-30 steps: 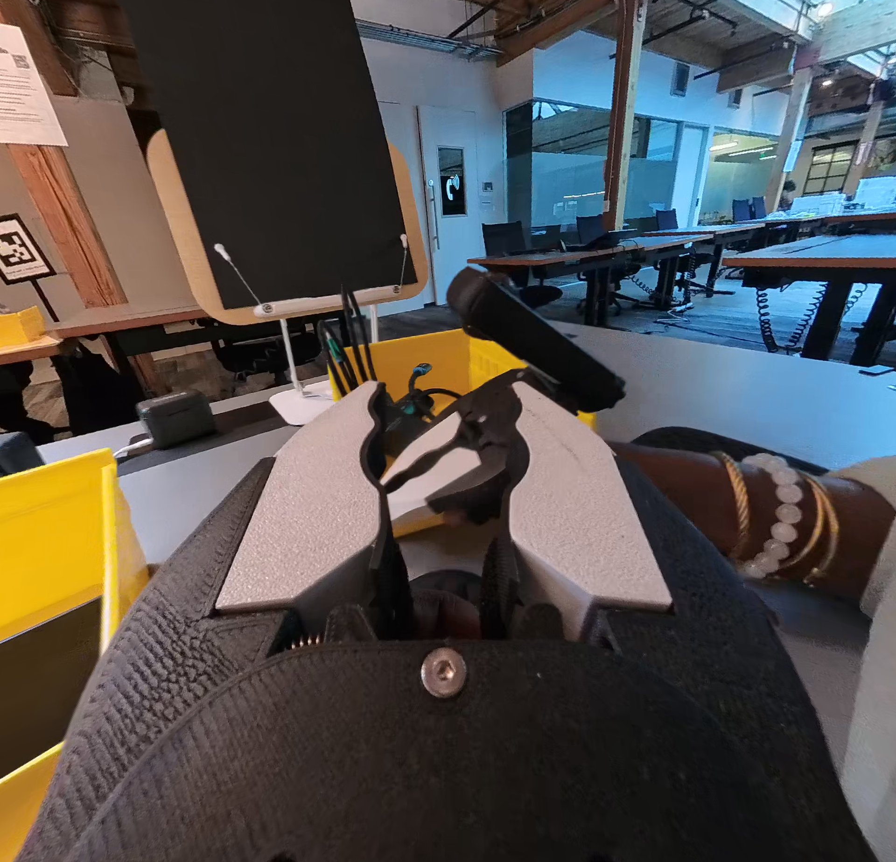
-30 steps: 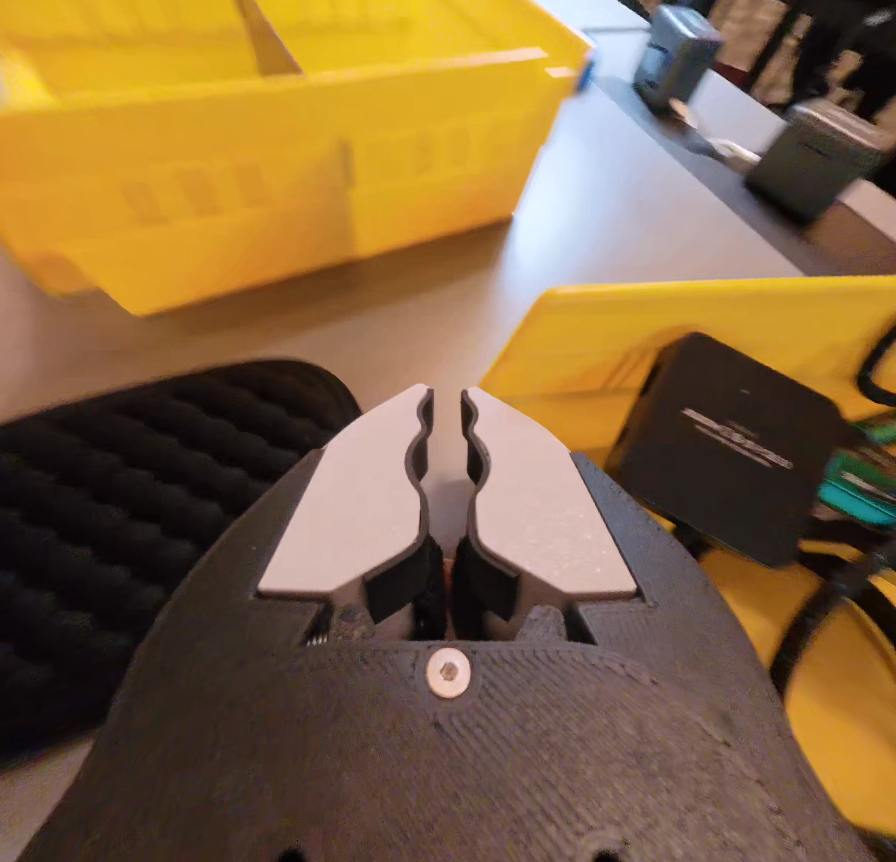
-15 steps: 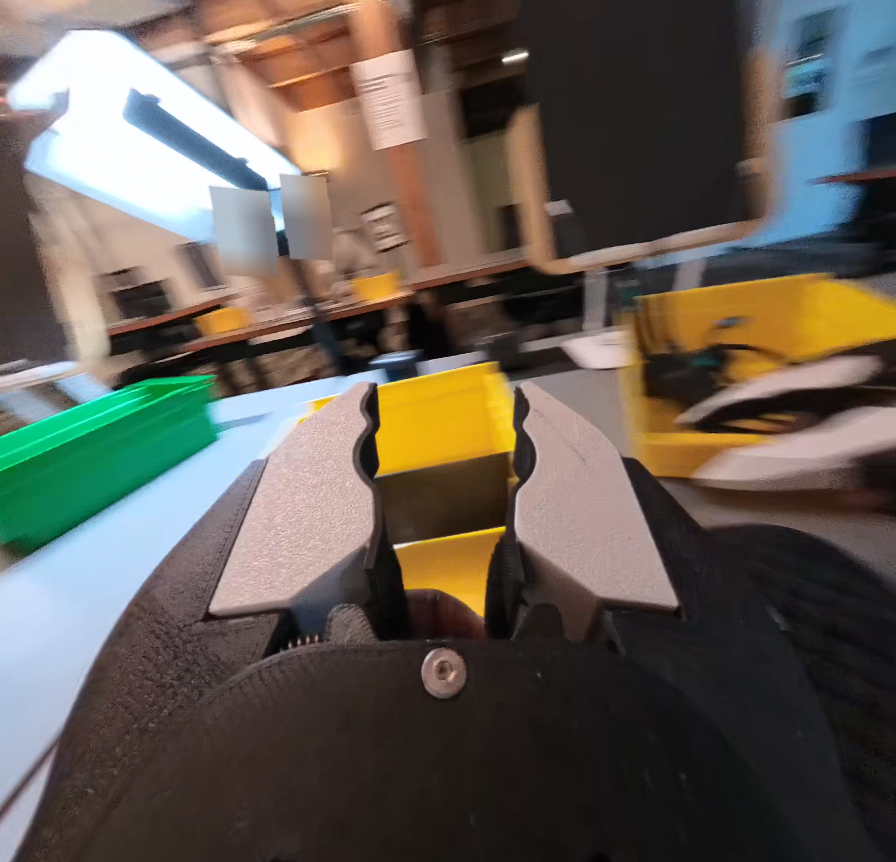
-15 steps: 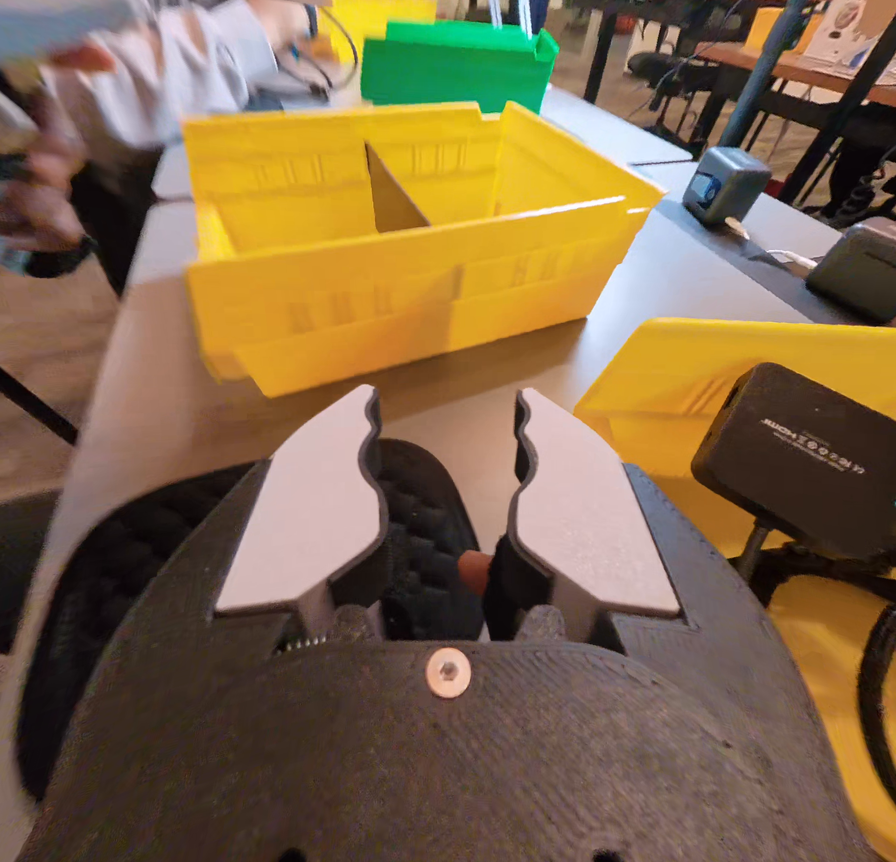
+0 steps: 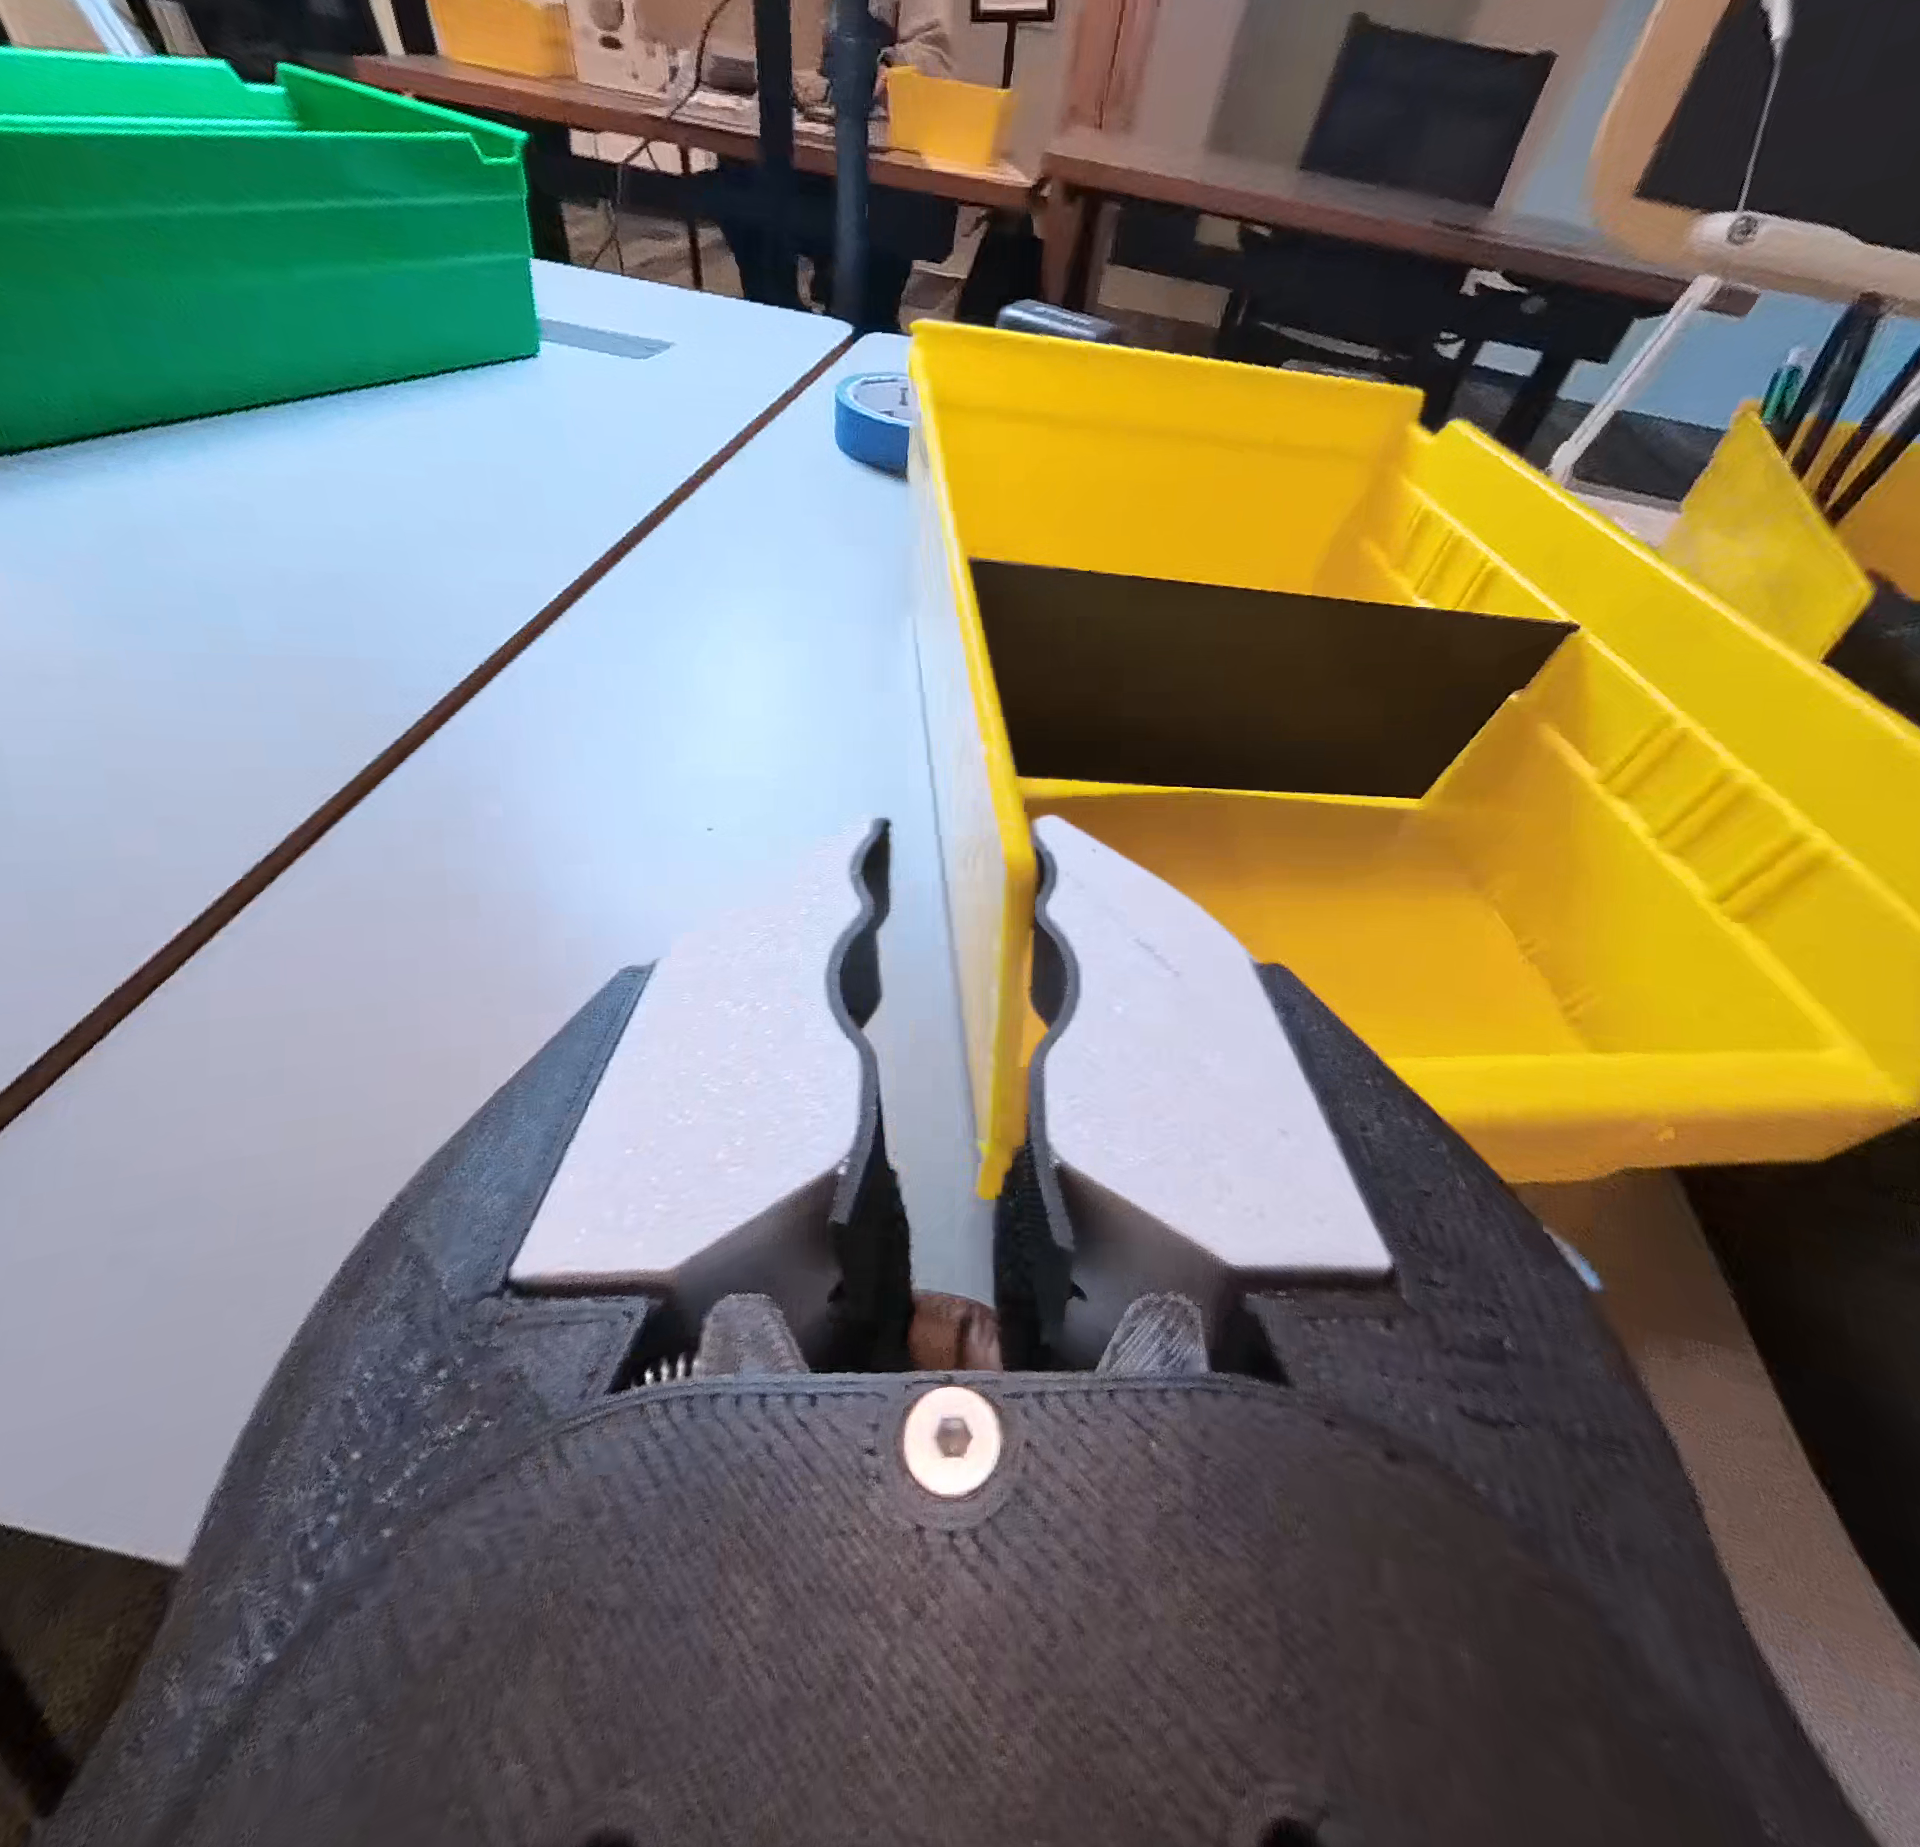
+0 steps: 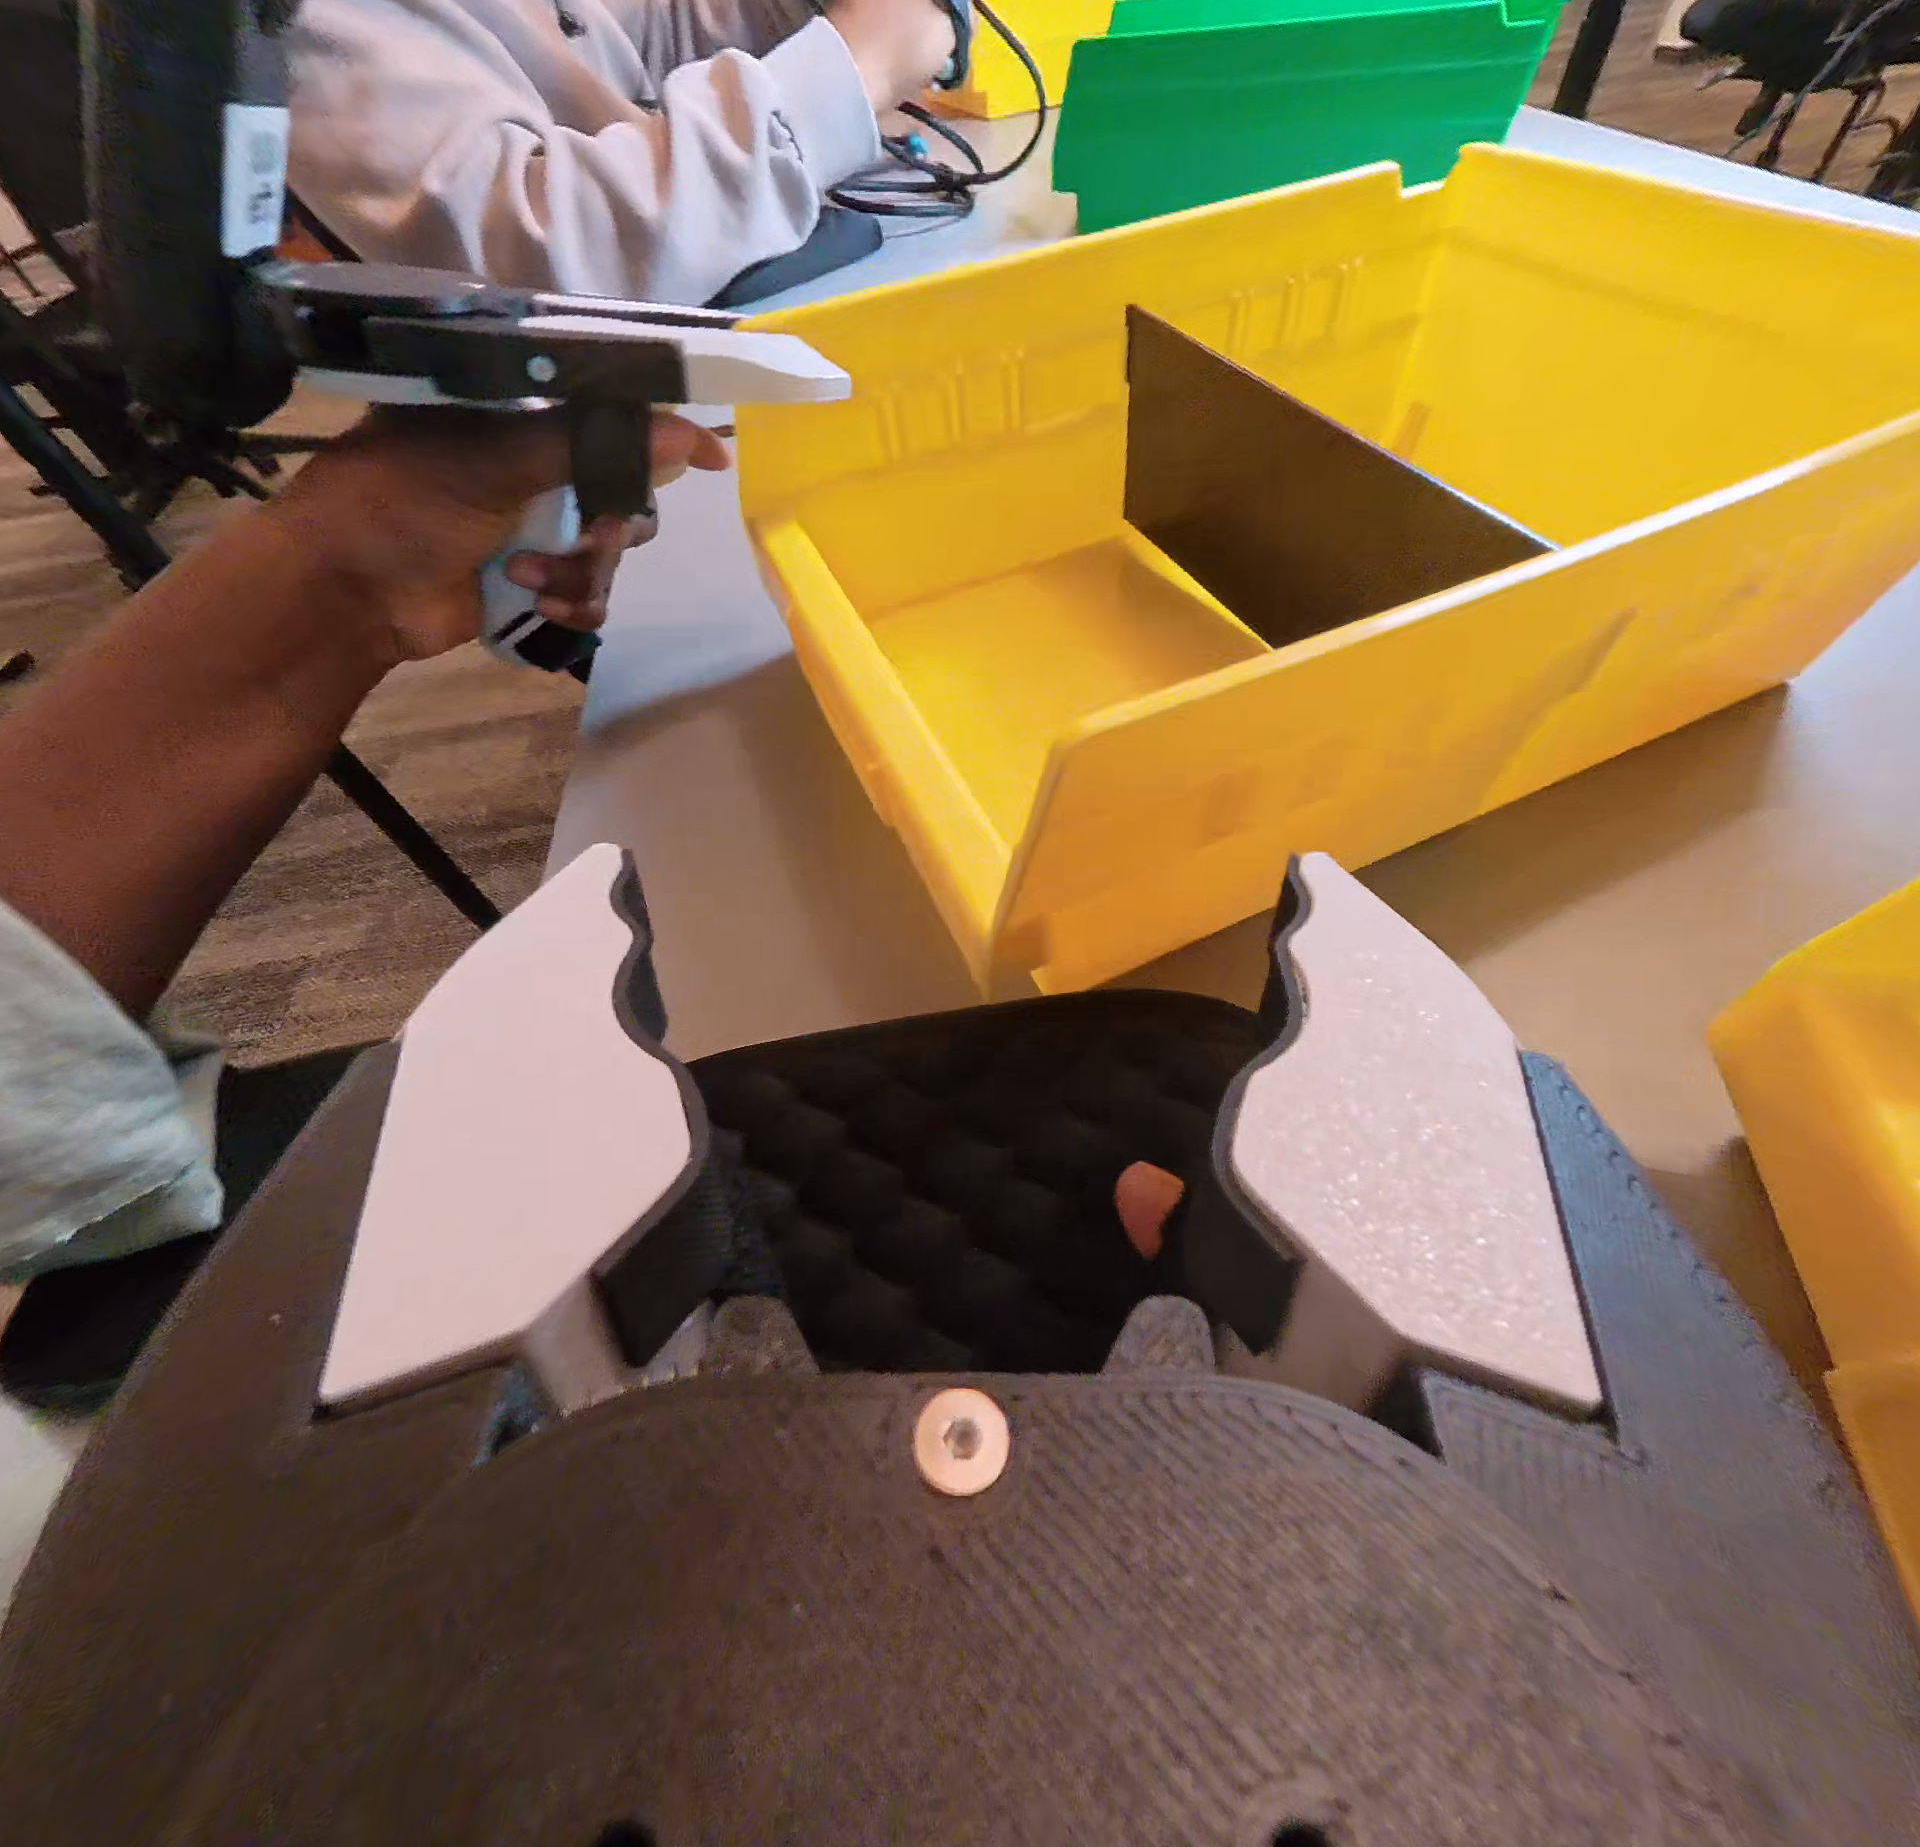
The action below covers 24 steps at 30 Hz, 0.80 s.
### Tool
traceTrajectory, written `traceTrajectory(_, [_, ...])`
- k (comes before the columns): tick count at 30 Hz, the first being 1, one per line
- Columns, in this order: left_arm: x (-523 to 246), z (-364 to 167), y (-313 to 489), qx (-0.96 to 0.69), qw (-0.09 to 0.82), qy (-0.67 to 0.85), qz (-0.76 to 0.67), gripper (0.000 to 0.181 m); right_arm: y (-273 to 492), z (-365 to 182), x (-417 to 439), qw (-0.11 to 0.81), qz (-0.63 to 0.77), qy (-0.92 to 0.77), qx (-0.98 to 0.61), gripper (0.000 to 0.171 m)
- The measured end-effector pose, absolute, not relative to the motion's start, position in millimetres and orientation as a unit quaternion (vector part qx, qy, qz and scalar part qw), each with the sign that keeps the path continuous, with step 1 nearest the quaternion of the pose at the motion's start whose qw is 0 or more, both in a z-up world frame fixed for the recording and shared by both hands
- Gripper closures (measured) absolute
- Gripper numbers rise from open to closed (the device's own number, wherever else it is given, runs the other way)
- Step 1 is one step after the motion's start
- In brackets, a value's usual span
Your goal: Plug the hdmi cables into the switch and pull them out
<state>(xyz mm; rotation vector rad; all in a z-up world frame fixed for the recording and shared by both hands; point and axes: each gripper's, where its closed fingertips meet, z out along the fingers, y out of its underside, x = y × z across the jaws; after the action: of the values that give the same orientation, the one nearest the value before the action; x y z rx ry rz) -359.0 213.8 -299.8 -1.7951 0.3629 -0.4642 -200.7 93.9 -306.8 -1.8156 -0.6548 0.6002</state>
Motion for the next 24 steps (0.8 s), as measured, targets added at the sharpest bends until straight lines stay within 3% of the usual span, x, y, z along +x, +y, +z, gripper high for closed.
traceTrajectory(4, [-358.4,-304.1,221.1,-0.763,0.6,0.159,-0.179,0.125,107.9,-308.1,-189.6,0.534,0.227,-0.23,-0.781,0.061])
traceTrajectory(7, [-337.3,-325.5,218.4,-0.793,0.529,0.199,-0.227,0.116,122.8,-303.2,-183.7,0.551,0.2,-0.211,-0.783,0.073])
traceTrajectory(9, [-320.1,-327.9,211.5,-0.791,0.499,0.225,-0.275,0.126,132.0,-309.6,-183.6,0.539,0.174,-0.221,-0.794,0.088])
traceTrajectory(11, [-330.6,-329.4,220.9,-0.804,0.514,0.191,-0.231,0.155,135.2,-324.4,-187.1,0.502,0.15,-0.252,-0.814,0.121])
traceTrajectory(13, [-339.0,-326.5,221.0,-0.803,0.53,0.181,-0.204,0.171,139.5,-323.2,-181.9,0.516,0.1,-0.271,-0.807,0.131])
traceTrajectory(18, [-347.2,-315.1,203.2,-0.777,0.596,0.197,-0.054,0.177,139.8,-314.4,-174.7,0.565,-0.031,-0.33,-0.756,0.144])
traceTrajectory(24, [-326.4,-248.9,180.8,-0.699,0.692,0.143,-0.114,0.175,125.4,-240.1,-154.4,0.675,-0.097,-0.318,-0.658,0.15])
